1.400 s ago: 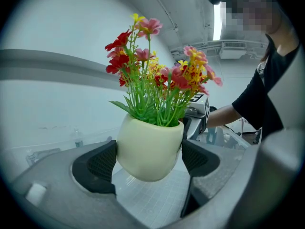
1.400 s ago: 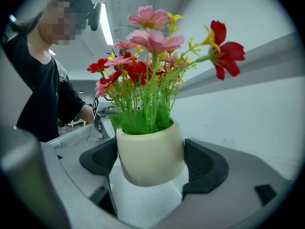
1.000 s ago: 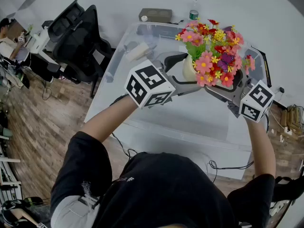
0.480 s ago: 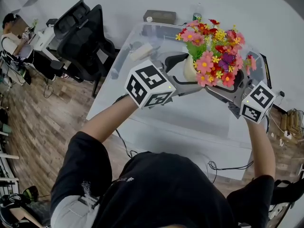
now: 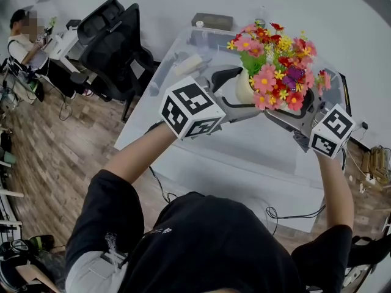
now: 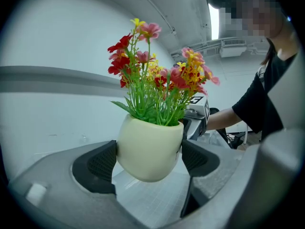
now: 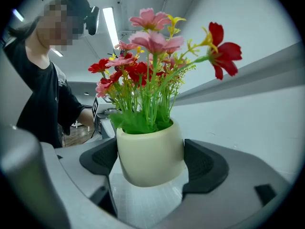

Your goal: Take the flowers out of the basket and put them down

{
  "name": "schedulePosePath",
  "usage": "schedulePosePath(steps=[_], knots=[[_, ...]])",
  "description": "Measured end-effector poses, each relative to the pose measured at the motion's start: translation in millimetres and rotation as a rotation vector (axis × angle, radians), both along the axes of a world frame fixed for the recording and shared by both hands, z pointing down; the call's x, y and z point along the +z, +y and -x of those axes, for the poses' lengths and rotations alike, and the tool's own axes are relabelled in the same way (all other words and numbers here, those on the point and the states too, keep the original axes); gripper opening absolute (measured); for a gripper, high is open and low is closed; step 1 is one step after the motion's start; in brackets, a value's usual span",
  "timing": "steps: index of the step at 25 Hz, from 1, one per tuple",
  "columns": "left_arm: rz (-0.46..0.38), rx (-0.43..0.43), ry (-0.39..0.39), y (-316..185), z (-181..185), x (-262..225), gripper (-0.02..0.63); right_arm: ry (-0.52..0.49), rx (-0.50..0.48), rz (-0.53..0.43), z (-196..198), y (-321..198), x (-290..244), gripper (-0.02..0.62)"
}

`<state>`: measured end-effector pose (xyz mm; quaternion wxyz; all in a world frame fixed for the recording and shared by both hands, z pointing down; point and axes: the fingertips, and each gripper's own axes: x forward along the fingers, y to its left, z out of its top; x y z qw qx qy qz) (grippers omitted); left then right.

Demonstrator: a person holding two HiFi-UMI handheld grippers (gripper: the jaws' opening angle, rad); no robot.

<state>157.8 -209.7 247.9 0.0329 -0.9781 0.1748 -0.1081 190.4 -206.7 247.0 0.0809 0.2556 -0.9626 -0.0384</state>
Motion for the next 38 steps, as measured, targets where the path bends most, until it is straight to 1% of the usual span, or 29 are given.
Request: schedulePosePath(steps=[7,16,19,30,38], knots=[[-0.025,-0.021,0.010,18,0,-9,0.437,-0.002,-0.020,-0.021,0,17,-8,0.443],[-0.047,-0.051,0.004,25,4,-19,0.439,0.003,-0.048,-0.047,4,23,-19,0.443],[-0.047,-0.061,-0.003,25,5,-20,0.437,-0.003,-0.059,-0.046,5,24,-20,0.443],[-0.036,-0.108,0.005,29,10,-22,0.437,-0.007,-0.106,-0.042,9,26,-23,0.443],[-0.047,-0.116,0.020,29,11,-25,0.437,-0.017,-0.113,-0.047,11,25,-25,0.443]])
